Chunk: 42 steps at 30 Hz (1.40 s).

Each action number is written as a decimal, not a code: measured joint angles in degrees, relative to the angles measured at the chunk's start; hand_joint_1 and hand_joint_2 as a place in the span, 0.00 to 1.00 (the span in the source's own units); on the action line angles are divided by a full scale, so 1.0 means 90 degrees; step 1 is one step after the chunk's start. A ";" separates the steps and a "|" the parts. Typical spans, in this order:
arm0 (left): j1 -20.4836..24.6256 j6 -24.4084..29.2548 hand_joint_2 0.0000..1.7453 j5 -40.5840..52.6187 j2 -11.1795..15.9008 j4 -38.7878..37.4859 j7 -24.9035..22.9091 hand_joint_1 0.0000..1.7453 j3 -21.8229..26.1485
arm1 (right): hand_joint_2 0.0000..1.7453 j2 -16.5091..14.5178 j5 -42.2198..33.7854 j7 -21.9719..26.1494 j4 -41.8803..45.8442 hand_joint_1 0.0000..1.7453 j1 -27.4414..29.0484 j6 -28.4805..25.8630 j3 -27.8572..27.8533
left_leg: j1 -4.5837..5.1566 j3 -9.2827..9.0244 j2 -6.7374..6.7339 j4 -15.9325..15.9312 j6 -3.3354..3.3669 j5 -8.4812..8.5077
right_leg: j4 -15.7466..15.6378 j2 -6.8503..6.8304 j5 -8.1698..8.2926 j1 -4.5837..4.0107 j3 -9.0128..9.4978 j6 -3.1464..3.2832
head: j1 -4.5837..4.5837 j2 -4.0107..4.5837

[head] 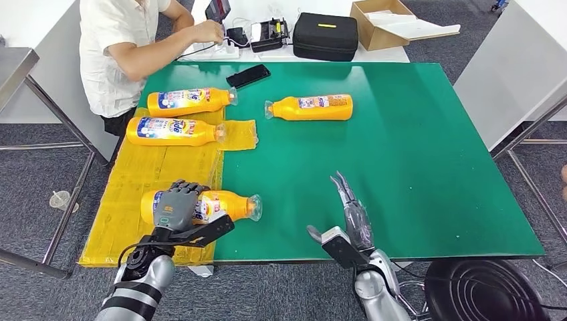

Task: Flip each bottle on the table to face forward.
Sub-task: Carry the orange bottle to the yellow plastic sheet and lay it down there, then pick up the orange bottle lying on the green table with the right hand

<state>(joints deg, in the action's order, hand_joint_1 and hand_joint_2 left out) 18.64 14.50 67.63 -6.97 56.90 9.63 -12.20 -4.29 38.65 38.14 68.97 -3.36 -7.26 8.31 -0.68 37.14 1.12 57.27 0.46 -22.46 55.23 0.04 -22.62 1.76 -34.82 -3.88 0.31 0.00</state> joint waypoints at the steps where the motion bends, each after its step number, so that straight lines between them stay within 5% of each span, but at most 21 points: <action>1: 0.0107 0.0084 1.00 0.0052 0.0037 -0.0217 0.0019 0.98 0.0012 | 1.00 -0.0007 -0.0010 0.0021 -0.0031 0.00 -0.0032 0.0007 -0.0007 | 0.0000 0.0001 0.0000 0.0000 0.0000 0.0000 | 0.0000 0.0000 0.0000 0.0000 0.0000 0.0000 | 0.0000 0.0000; 3: 0.0337 0.0276 1.00 0.0126 0.0107 -0.0694 0.0103 0.94 0.0055 | 1.00 -0.0019 -0.0036 0.0068 -0.0114 0.00 -0.0107 0.0022 -0.0015 | 0.0000 0.0001 0.0000 0.0000 0.0000 0.0000 | 0.0000 0.0000 0.0000 0.0000 -0.0001 0.0000 | 0.0000 0.0000; 7: 0.0765 0.0484 1.00 0.0142 0.0205 -0.1488 0.0243 0.36 0.0147 | 1.00 -0.0029 -0.0106 0.0159 -0.0320 0.00 -0.0250 0.0012 -0.0018 | 0.0000 -0.0004 0.0002 -0.0001 -0.0001 -0.0001 | 0.0000 -0.0001 -0.0001 -0.0001 0.0004 0.0001 | 0.0000 0.0000; 9: 0.0928 0.0487 1.00 0.0101 0.0225 -0.1774 0.0247 0.36 0.0197 | 1.00 -0.0032 -0.0158 0.0176 -0.0412 0.00 -0.0299 0.0010 -0.0023 | -0.0001 -0.0012 0.0001 -0.0002 -0.0001 -0.0001 | 0.0000 -0.0001 -0.0001 -0.0001 0.0011 0.0001 | 0.0000 0.0000; 13: 0.1151 0.0460 1.00 0.0069 0.0239 -0.2147 0.0239 0.01 0.0287 | 1.00 -0.0040 -0.0206 0.0183 -0.0539 0.00 -0.0354 0.0010 -0.0031 | -0.0001 -0.0030 0.0001 -0.0003 -0.0002 -0.0002 | 0.0000 0.0000 -0.0001 -0.0001 0.0030 0.0001 | 0.0000 0.0000; 19: 0.1366 0.0183 1.00 0.0140 0.0248 -0.2446 0.0143 0.00 0.0303 | 1.00 -0.0042 -0.0318 0.0184 -0.0671 0.00 -0.0395 0.0004 -0.0040 | 0.0000 -0.0051 0.0007 -0.0003 -0.0002 -0.0002 | 0.0000 -0.0003 -0.0003 -0.0001 0.0057 0.0002 | 0.0000 0.0000; 31: 0.2029 -0.1286 1.00 0.0323 0.0409 -0.3220 0.0454 0.00 0.0259 | 1.00 0.0132 -0.0989 0.0186 -0.1213 0.00 -0.0762 -0.0396 0.0161 | 0.0001 -0.0114 0.0009 -0.0005 -0.0002 -0.0003 | -0.0001 -0.0003 -0.0005 -0.0001 0.0122 0.0002 | 0.0000 0.0000; 42: 0.2093 -0.1411 1.00 0.0159 0.0522 -0.3474 0.0672 0.00 0.0235 | 1.00 0.0272 -0.1126 0.0191 -0.1516 0.00 -0.0942 -0.0480 0.0381 | 0.0001 -0.0164 0.0012 -0.0007 -0.0006 -0.0009 | -0.0001 -0.0003 -0.0012 -0.0001 0.0170 0.0009 | 0.0000 0.0000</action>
<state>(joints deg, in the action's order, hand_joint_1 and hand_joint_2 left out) 37.47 1.80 69.06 -2.27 25.63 15.67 -10.09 -1.85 28.52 39.87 55.33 -11.84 -11.58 11.74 -0.68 35.67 1.23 57.21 0.40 -22.55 55.22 0.01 -22.72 1.75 -33.30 -3.79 0.31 0.00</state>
